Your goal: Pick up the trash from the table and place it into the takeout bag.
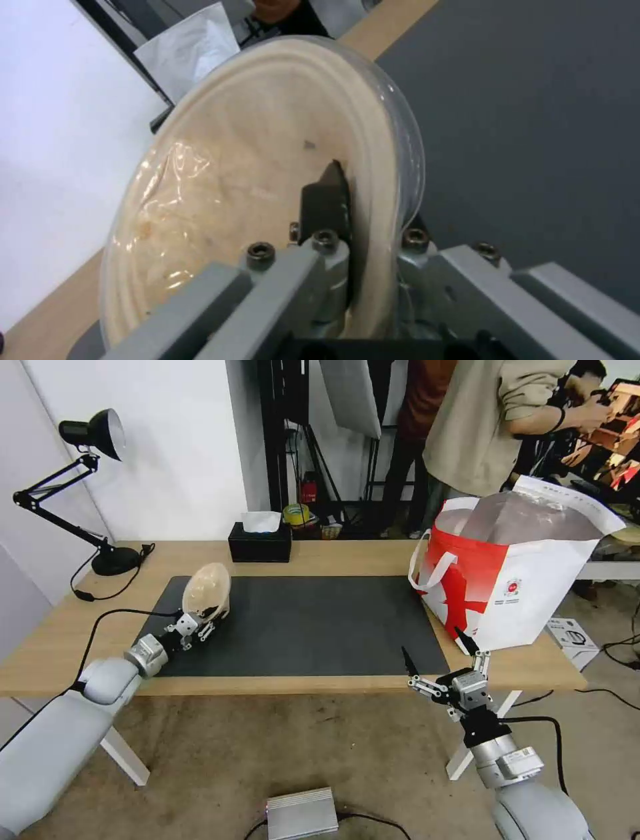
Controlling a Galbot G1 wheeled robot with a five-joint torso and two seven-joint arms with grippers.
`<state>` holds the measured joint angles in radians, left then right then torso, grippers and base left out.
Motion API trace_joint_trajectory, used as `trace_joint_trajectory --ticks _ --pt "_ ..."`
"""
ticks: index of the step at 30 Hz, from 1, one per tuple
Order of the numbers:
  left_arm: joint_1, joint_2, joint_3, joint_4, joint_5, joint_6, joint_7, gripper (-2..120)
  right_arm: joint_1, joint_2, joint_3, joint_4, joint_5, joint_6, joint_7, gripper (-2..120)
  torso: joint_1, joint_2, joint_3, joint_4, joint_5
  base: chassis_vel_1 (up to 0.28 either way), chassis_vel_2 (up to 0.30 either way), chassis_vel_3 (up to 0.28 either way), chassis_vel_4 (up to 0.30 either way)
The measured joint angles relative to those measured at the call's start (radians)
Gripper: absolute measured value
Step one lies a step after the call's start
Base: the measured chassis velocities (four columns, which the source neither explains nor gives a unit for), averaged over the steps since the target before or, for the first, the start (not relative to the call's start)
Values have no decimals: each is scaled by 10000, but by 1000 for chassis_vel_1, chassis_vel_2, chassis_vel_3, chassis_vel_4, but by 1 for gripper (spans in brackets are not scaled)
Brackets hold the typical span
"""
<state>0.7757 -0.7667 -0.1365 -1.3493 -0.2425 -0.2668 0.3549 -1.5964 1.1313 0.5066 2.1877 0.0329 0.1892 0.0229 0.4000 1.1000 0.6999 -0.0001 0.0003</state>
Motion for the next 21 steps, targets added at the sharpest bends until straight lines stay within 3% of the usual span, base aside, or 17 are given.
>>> trace_joint_trajectory --ticks 21 --pt "169 98 -194 -368 64 -101 48 1 -1 0 0 0 0 0 0 100 1 0 1 0 -5 0 0 0 0"
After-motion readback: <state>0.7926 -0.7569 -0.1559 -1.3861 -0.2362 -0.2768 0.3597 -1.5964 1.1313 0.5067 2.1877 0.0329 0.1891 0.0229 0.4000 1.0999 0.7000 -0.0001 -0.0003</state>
